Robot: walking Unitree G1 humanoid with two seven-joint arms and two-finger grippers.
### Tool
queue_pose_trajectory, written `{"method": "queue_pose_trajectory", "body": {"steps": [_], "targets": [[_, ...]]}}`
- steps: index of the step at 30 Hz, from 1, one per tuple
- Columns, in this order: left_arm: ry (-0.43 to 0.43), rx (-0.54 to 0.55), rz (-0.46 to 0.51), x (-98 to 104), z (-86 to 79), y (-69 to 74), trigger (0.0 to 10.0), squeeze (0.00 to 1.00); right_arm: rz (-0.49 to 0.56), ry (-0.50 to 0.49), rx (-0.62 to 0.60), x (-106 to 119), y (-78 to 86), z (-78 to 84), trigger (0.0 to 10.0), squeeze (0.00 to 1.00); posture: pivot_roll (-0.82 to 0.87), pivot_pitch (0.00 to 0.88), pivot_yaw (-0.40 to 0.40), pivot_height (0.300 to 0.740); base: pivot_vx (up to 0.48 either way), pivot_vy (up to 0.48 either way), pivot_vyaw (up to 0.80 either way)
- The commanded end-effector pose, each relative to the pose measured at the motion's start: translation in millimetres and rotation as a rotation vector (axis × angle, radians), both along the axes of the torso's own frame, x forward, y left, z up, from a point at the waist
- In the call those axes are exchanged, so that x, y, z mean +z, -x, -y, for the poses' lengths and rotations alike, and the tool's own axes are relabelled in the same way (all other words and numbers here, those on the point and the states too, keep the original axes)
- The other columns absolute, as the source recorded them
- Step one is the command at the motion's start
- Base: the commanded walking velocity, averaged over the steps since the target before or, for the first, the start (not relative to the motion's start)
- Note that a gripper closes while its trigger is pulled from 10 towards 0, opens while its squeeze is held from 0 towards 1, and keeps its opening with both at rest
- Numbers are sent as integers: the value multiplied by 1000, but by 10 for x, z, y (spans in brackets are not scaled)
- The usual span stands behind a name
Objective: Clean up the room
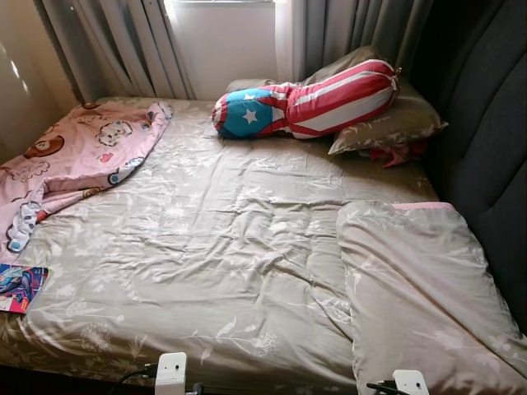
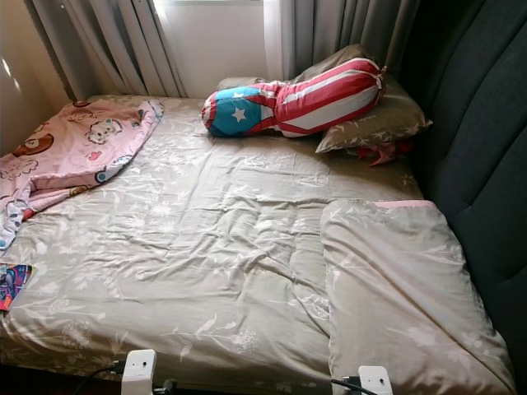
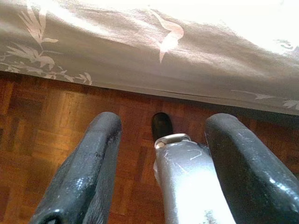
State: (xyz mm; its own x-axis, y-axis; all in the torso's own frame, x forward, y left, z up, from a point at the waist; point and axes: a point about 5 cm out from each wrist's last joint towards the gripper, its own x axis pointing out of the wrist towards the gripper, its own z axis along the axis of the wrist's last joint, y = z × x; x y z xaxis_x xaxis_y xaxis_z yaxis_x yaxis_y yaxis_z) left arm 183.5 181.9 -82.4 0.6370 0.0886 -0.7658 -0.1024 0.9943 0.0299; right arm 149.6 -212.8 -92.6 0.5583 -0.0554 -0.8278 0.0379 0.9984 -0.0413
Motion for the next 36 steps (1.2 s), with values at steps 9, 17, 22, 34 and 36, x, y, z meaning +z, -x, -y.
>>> {"method": "queue_pose_trajectory", "body": {"steps": [9,17,22,34,36], "targets": [[-20,-6,-54,-40,-102,90,10000,0,11,-33,9,5,-133,-260,10000,0,-117,63,18,740,0,460,0],[-26,2,-83,-63,-223,179,10000,0,6,-35,14,1,-134,-286,10000,0,-122,72,20,740,0,480,0],[-29,8,-89,-64,-268,200,10000,0,6,-37,12,1,-133,-283,10000,0,-123,76,22,740,0,480,0],[-24,12,-98,-72,-221,193,10000,0,1,-36,23,1,-132,-277,10000,0,-122,85,24,740,0,480,0],[-23,11,-97,-72,-204,186,10000,0,2,-36,23,2,-134,-275,10000,0,-122,86,24,740,0,480,0]]}}
